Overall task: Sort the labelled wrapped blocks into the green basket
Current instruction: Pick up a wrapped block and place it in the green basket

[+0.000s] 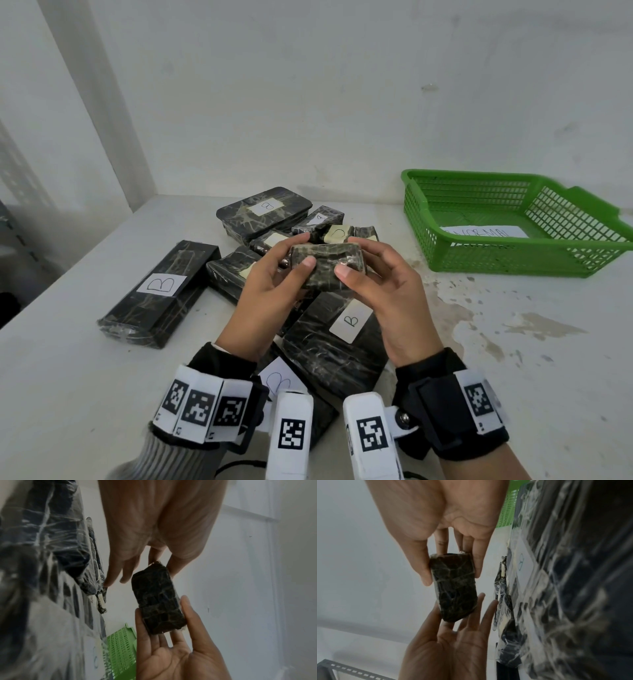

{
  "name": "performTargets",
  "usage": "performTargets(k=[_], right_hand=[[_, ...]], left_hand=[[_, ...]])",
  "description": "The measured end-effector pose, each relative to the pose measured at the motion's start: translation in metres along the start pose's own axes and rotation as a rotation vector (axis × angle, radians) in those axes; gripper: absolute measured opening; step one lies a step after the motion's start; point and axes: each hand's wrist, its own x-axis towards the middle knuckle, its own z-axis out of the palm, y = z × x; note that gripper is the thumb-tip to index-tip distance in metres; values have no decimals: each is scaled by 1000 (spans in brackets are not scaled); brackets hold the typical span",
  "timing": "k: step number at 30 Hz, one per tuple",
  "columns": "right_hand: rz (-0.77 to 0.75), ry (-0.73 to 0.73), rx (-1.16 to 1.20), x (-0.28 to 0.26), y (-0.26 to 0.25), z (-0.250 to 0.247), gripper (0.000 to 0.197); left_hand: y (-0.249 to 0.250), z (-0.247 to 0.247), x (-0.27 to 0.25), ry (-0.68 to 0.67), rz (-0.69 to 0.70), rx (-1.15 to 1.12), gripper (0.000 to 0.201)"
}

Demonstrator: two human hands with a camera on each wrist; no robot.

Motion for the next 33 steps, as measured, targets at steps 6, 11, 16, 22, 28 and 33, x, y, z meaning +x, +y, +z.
performTargets(k=[6,11,16,22,28,33], right_hand=[[16,20,27,2,-3,-2,42],[-51,31,-19,3,1,-6,30],[-72,25,-36,2,3,-5,26],[18,-7,-32,5,3,-4,34],[147,-126,-19,1,2,-2,62],[132,-91,91,1,0,-1,38]], left_hand=[[-3,-8,5,156,8,-35,24],[4,-2,3,94,-34,-82,33],[0,2,1,-99,-83,-54,78],[0,1,1,-91,-45,-104,63],[2,2,2,-139,-45,-169,56],[4,1,0,-152,-43,-101,61]])
